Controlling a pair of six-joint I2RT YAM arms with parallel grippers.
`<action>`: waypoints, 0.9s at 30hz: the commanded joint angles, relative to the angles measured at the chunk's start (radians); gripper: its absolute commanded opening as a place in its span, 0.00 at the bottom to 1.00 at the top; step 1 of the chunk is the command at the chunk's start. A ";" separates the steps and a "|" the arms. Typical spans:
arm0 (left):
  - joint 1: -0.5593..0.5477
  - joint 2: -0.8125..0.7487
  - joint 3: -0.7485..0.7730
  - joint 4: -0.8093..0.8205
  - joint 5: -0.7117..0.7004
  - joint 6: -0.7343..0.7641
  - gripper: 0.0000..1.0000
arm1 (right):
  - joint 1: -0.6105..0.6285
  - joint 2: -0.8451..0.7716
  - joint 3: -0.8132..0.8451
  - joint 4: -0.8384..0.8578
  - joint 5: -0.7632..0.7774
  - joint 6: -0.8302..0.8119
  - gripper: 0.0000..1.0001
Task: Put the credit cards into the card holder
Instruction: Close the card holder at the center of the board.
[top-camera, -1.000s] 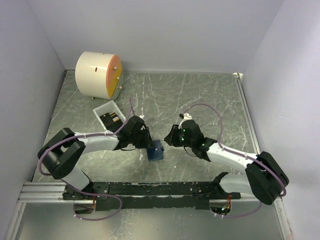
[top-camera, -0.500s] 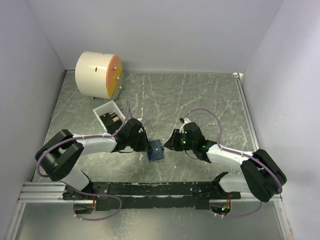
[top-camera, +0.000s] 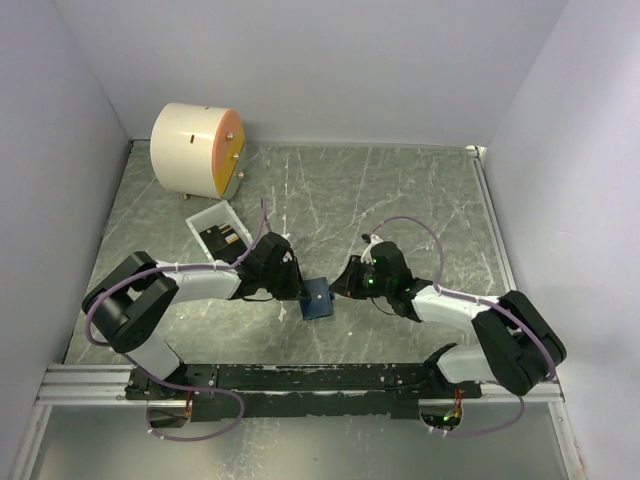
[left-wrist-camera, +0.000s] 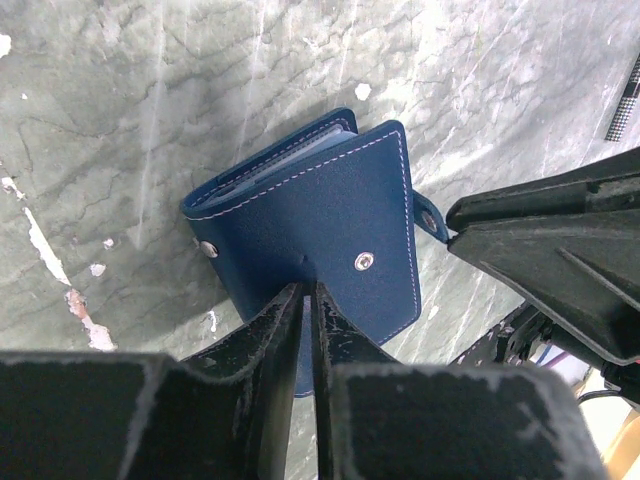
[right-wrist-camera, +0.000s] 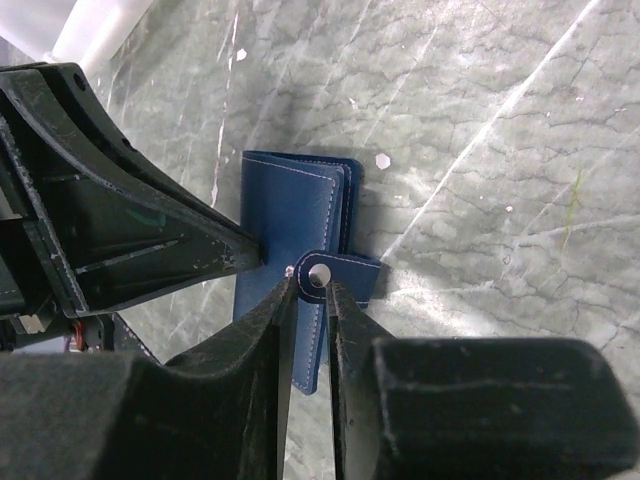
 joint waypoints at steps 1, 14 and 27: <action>-0.006 0.037 -0.010 -0.089 -0.083 0.024 0.23 | -0.016 0.040 0.013 0.048 -0.064 -0.021 0.19; -0.006 0.075 0.039 -0.123 -0.087 0.037 0.27 | -0.016 0.112 -0.014 0.152 -0.159 0.022 0.19; -0.006 0.059 0.073 -0.156 -0.102 0.052 0.29 | -0.017 0.119 0.048 0.048 -0.177 -0.022 0.19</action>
